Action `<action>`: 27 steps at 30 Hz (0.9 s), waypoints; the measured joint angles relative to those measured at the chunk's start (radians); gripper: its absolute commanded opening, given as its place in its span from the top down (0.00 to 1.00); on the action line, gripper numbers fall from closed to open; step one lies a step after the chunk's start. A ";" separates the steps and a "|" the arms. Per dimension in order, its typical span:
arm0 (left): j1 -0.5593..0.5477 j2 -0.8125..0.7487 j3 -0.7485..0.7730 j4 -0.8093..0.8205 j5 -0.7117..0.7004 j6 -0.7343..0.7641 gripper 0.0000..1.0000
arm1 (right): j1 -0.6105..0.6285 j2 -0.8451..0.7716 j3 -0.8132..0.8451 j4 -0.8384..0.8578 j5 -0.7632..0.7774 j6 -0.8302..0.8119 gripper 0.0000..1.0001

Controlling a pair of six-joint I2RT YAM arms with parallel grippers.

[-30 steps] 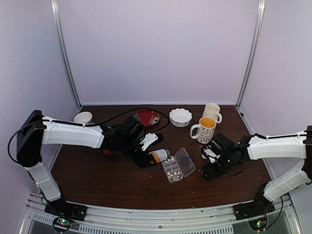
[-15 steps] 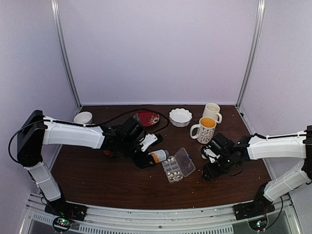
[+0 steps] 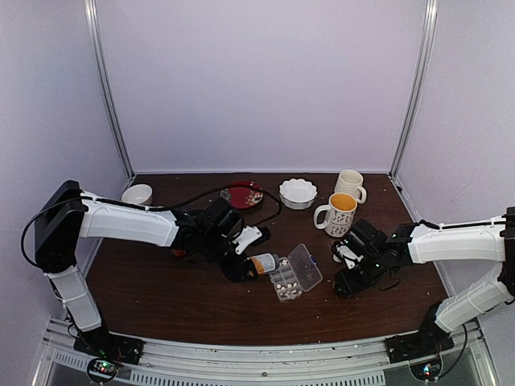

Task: Sort the pills into containers
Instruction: Pour the pill into the compartment of the pill container.

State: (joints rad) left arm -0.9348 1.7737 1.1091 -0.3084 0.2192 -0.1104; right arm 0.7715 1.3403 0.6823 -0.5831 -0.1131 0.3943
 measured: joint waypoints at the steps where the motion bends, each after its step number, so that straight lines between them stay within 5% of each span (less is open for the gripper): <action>1: 0.000 0.002 0.000 -0.001 0.000 0.000 1.00 | 0.000 0.000 0.000 0.000 0.000 0.001 1.00; 27: 0.000 0.074 0.131 -0.007 0.026 0.016 1.00 | 0.000 0.000 0.000 -0.004 -0.003 0.001 1.00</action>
State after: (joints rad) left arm -0.9348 1.8473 1.2400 -0.3153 0.2451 -0.0940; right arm 0.7715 1.3403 0.6819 -0.5873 -0.1162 0.3954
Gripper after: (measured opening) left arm 0.527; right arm 0.537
